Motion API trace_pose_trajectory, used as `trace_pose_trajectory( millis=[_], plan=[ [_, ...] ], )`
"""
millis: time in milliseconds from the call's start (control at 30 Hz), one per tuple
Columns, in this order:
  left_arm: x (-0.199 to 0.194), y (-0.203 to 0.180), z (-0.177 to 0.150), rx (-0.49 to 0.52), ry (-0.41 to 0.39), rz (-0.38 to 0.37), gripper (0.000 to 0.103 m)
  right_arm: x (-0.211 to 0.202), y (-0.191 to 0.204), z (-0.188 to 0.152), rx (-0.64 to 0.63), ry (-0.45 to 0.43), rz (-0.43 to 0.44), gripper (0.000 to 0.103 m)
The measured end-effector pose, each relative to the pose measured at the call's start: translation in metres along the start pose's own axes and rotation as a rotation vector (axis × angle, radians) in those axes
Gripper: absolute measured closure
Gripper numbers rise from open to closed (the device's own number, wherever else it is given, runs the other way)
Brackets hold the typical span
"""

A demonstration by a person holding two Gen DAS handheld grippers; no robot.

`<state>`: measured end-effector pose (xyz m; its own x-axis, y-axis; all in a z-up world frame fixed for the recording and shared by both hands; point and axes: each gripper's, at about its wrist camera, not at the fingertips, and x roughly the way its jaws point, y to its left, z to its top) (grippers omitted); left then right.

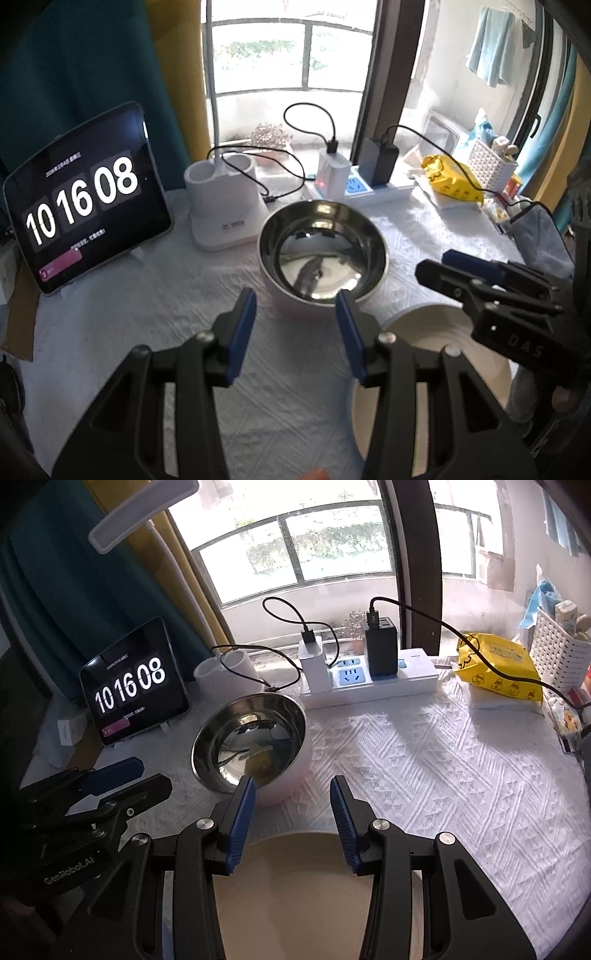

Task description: Organize plates and bowls

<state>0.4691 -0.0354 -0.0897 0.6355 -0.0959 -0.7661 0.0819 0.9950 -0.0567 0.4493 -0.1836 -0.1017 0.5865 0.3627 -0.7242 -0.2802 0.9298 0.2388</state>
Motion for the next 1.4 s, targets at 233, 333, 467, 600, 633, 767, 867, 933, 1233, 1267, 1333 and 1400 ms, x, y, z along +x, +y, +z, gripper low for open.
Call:
trace_pose_trajectory(
  millis=[233,333,467,600,633,767,867,933,1233,1267,1333,1400],
  plan=[
    [0.027,0.007,0.006,-0.012,0.046,-0.007,0.057,0.018,-0.007,0.007,0.015,0.012,0.030,0.059],
    [0.037,0.011,0.009,-0.031,0.068,-0.012,0.057,0.028,-0.010,0.009,0.031,0.022,0.042,0.059],
    [0.044,0.015,0.014,-0.061,0.094,-0.027,0.057,0.040,-0.014,0.010,0.048,0.038,0.053,0.059],
    [0.053,0.020,0.020,-0.098,0.134,-0.038,0.057,0.051,-0.015,0.015,0.060,0.052,0.061,0.059],
    [0.056,0.022,0.022,-0.111,0.148,-0.038,0.057,0.054,-0.016,0.017,0.065,0.056,0.063,0.059],
    [0.067,0.028,0.028,-0.143,0.193,-0.024,0.057,0.064,-0.018,0.023,0.084,0.072,0.069,0.059],
    [0.076,0.029,0.029,-0.145,0.220,-0.023,0.057,0.070,-0.019,0.025,0.096,0.082,0.068,0.059],
    [0.083,0.030,0.027,-0.158,0.248,-0.037,0.057,0.074,-0.021,0.024,0.104,0.090,0.066,0.059],
    [0.100,0.031,0.026,-0.163,0.293,-0.052,0.058,0.092,-0.020,0.019,0.121,0.130,0.070,0.063],
    [0.102,0.030,0.026,-0.159,0.294,-0.062,0.060,0.094,-0.020,0.019,0.121,0.135,0.071,0.064],
    [0.099,0.028,0.028,-0.150,0.279,-0.059,0.065,0.097,-0.018,0.018,0.120,0.141,0.067,0.068],
    [0.099,0.028,0.028,-0.149,0.274,-0.053,0.067,0.098,-0.018,0.018,0.114,0.141,0.054,0.070]
  ],
)
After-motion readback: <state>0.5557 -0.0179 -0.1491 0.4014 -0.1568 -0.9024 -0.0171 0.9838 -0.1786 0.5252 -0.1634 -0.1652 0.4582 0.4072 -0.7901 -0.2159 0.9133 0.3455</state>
